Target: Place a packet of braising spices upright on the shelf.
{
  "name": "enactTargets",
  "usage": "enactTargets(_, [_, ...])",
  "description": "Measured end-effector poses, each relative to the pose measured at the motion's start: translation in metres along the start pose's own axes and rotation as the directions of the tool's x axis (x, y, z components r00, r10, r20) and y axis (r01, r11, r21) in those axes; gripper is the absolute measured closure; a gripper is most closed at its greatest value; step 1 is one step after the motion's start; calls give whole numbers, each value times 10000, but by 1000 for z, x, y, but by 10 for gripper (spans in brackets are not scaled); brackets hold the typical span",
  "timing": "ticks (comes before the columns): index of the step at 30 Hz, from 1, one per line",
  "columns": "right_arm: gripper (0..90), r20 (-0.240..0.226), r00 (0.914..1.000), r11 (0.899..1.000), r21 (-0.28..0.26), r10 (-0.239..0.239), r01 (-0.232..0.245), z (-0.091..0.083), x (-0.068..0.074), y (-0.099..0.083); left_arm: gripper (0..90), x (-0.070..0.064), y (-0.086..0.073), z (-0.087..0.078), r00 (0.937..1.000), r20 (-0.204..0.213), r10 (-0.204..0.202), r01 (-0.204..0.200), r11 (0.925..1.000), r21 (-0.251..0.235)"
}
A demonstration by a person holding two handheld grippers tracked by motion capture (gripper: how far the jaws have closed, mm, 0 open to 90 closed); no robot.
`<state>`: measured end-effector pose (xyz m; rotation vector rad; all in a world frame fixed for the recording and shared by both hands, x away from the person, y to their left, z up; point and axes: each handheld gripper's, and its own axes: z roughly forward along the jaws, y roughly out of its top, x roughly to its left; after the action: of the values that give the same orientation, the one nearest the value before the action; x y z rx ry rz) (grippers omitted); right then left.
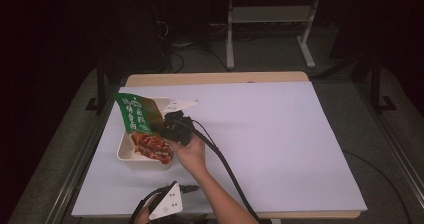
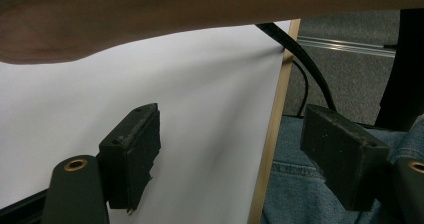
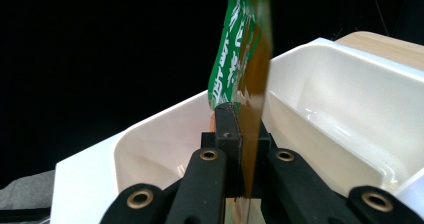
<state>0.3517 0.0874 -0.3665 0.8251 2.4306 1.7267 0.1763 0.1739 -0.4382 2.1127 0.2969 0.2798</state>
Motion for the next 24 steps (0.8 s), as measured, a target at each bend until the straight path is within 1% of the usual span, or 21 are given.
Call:
enactTargets(2, [891, -57, 10000, 10000, 10, 73, -73, 0, 0, -1, 237, 0, 0, 0, 10000, 6, 4, -4, 10000, 1])
enactTargets(3, [891, -195, 9997, 9999, -43, 116, -117, 0, 0, -2, 237, -1, 0, 0, 10000, 10, 11, -11, 10000, 1])
enactTargets(5, [891, -240, 9996, 9999, -29, 119, -119, 0, 2, -4, 237, -1, 0, 0, 10000, 11, 8, -8, 10000, -3])
enactTargets(6, [890, -268, 9996, 10000, -46, 36, -38, -1, 3, -5, 238, 0, 0, 0, 10000, -2, 4, -4, 10000, 3])
enactTargets(8, [890, -238, 9997, 10000, -26, 31, -32, -2, 4, -6, 238, 0, 0, 0, 10000, -48, -23, 22, 10000, -52])
enactTargets(10, [889, -281, 9995, 9999, -11, 105, -106, -2, 3, -7, 237, 1, 0, -1, 10000, -59, -56, 55, 10000, -62])
enactTargets(14, [882, -301, 9994, 9993, 332, 194, -184, -4, -4, -6, 238, 1, 0, -1, 10000, -73, -22, 21, 10000, -54])
enactTargets(15, [883, -266, 9995, 9991, 387, 186, -176, -4, -5, -5, 238, 2, 0, -1, 10000, -70, -25, 24, 10000, -48])
enactTargets(17, [884, -35, 10000, 9982, 599, 15, -12, -5, -6, -4, 238, 2, 0, -1, 10000, -80, -31, 31, 10000, -41])
enactTargets(22, [884, -63, 9998, 9974, 705, -165, 169, -5, -8, -8, 238, 1, 0, 0, 10000, -46, -62, 62, 10000, -41])
enactTargets(24, [884, -121, 9999, 9972, 738, -117, 125, -6, -8, -10, 238, 1, 0, 0, 10000, -46, -42, 42, 10000, -67])
